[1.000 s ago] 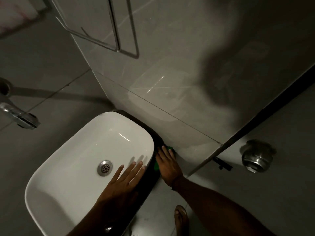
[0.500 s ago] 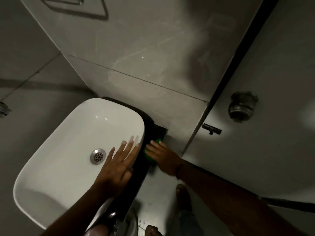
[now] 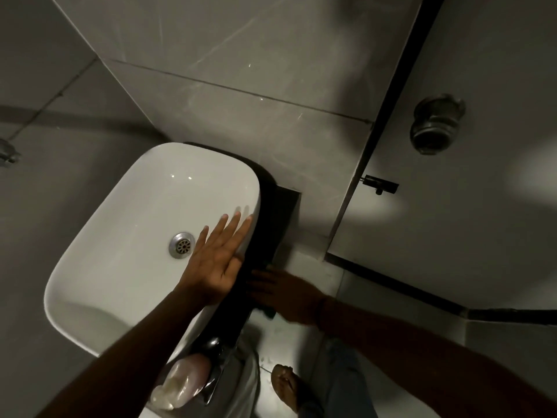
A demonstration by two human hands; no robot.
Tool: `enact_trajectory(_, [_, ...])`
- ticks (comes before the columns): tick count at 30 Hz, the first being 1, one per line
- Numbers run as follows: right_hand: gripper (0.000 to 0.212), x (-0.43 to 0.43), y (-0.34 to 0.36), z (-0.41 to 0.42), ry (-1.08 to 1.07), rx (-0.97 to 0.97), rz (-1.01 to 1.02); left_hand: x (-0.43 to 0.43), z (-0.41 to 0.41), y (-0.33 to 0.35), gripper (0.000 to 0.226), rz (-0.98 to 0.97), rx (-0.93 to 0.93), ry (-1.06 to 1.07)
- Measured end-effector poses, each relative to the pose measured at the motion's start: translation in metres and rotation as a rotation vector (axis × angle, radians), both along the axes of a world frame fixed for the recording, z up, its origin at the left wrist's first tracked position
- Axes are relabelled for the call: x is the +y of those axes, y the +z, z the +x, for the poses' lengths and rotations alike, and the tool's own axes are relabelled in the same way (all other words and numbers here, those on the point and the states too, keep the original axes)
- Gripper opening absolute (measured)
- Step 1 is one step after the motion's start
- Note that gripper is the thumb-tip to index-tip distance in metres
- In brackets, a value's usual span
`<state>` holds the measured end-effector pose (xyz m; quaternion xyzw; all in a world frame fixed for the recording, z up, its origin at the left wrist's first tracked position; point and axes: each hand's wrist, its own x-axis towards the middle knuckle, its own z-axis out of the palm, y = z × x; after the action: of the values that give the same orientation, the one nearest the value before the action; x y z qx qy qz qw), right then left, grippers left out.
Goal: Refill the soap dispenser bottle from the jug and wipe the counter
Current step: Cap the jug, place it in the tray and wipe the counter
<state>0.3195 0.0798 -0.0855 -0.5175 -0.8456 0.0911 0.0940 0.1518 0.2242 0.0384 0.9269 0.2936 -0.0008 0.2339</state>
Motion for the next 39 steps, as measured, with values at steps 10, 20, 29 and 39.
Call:
enact_trajectory(10, [0.052,-0.007,0.013,-0.078,0.004,0.088,-0.145,-0.003,0.000,0.004,0.074,-0.013,0.003,0.008])
enact_trajectory(20, [0.057,-0.004,0.025,-0.049,-0.079,0.050,-0.153,-0.003,0.000,0.006,0.073,-0.014,0.009,0.015])
enact_trajectory(29, [0.053,-0.023,0.003,-0.037,0.096,0.106,-0.046,-0.005,0.000,0.009,0.074,-0.028,-0.005,0.033])
enact_trajectory(39, [0.047,0.049,0.021,0.024,-0.221,0.041,-0.052,-0.003,0.002,0.006,0.073,0.005,-0.007,0.039])
